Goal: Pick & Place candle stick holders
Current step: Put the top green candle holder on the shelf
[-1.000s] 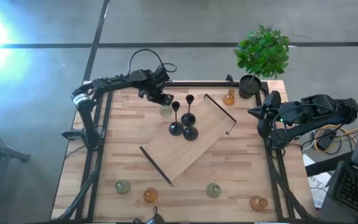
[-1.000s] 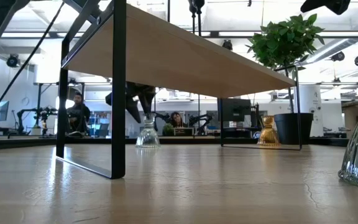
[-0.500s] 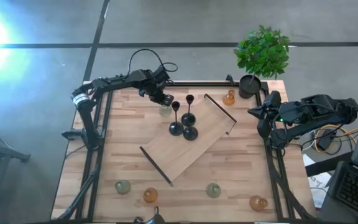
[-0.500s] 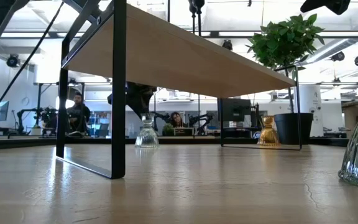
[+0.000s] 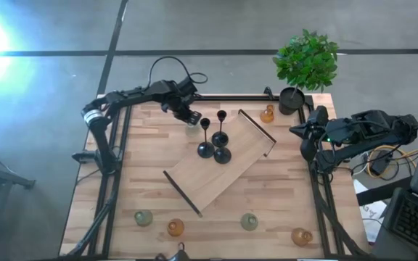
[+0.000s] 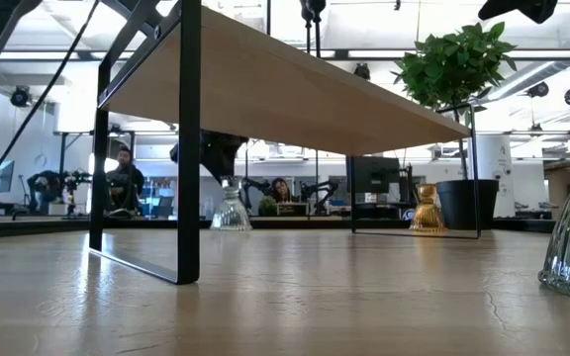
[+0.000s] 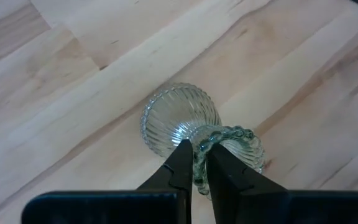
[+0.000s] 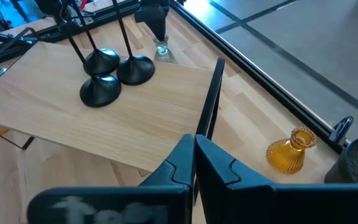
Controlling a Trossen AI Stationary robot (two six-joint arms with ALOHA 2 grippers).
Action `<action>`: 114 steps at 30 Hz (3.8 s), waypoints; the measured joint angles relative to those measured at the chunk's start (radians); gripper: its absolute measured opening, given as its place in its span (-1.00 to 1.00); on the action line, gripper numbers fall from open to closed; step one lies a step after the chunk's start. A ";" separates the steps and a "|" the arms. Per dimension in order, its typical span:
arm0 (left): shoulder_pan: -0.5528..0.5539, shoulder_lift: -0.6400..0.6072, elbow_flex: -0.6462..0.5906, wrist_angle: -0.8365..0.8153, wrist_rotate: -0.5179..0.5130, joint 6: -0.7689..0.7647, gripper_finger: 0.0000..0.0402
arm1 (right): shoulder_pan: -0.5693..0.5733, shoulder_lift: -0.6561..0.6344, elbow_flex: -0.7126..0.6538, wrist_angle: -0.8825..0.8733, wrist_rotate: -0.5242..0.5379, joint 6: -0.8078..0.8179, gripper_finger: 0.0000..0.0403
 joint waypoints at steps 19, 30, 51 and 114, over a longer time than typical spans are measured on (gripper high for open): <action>0.002 -0.361 0.002 -0.276 0.070 0.079 -0.86 | 0.000 -0.001 0.000 -0.003 0.000 -0.021 -0.96; -0.067 -0.541 0.101 -0.378 0.265 -0.004 -0.86 | 0.000 -0.001 0.000 0.001 0.000 -0.039 -0.96; -0.488 -0.392 0.196 -0.445 0.166 0.029 -0.86 | 0.000 -0.001 0.000 0.024 0.000 -0.057 -0.96; -0.544 -0.350 0.133 -0.437 0.155 0.071 -0.86 | 0.000 -0.001 0.000 0.023 0.026 -0.064 -0.96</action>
